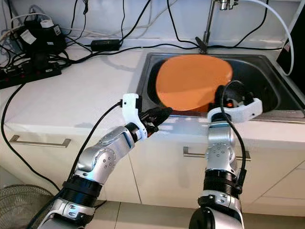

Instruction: Kitchen organization

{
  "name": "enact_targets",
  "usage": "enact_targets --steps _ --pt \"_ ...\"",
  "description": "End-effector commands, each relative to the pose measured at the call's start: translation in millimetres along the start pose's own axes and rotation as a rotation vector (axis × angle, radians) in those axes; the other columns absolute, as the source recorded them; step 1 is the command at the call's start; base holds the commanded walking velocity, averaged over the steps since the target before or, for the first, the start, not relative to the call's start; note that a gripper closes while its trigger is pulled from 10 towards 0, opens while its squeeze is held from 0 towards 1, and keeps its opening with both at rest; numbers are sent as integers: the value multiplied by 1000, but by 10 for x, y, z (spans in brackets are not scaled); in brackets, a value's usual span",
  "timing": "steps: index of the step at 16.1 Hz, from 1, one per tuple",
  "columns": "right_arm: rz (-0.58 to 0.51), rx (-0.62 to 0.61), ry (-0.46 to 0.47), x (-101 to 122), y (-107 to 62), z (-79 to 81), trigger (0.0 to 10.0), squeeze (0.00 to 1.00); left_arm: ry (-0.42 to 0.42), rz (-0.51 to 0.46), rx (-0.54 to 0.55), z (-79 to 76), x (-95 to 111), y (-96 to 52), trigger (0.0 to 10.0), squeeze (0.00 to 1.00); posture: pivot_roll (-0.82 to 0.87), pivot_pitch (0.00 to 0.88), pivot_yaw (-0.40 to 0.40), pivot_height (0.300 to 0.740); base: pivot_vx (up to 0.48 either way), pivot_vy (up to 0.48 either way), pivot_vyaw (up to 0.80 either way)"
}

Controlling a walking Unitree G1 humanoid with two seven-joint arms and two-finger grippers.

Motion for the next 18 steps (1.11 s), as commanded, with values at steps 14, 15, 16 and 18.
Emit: enact_targets --steps 14,15,16,18 --pt "-171 91 -569 146 245 344 10000 0 261 108 1 23 -139 -128 10000 0 75 8 62 740 0 0 0" --pt "-174 99 -587 136 259 362 10000 0 267 110 -2 11 -144 -129 10000 0 75 6 62 740 0 0 0" --pt "-175 106 -596 130 274 381 10000 0 269 110 -5 3 -145 -131 10000 0 76 4 61 740 0 0 0" --pt "-182 142 -641 103 328 481 10000 0 275 111 -10 -19 -153 -136 10000 0 80 3 59 740 0 0 0"
Point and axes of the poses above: a point about 5 cm out from each wrist's last joint towards the gripper, its own y axis pointing out of the wrist towards the gripper, its own x axis along the axis of the wrist's last joint, z = x × y, the point moved 3 cm from there along y, pointing out of the wrist towards the gripper, and after that the axes turned 2 degrees about -y, right-handed, at the moved point
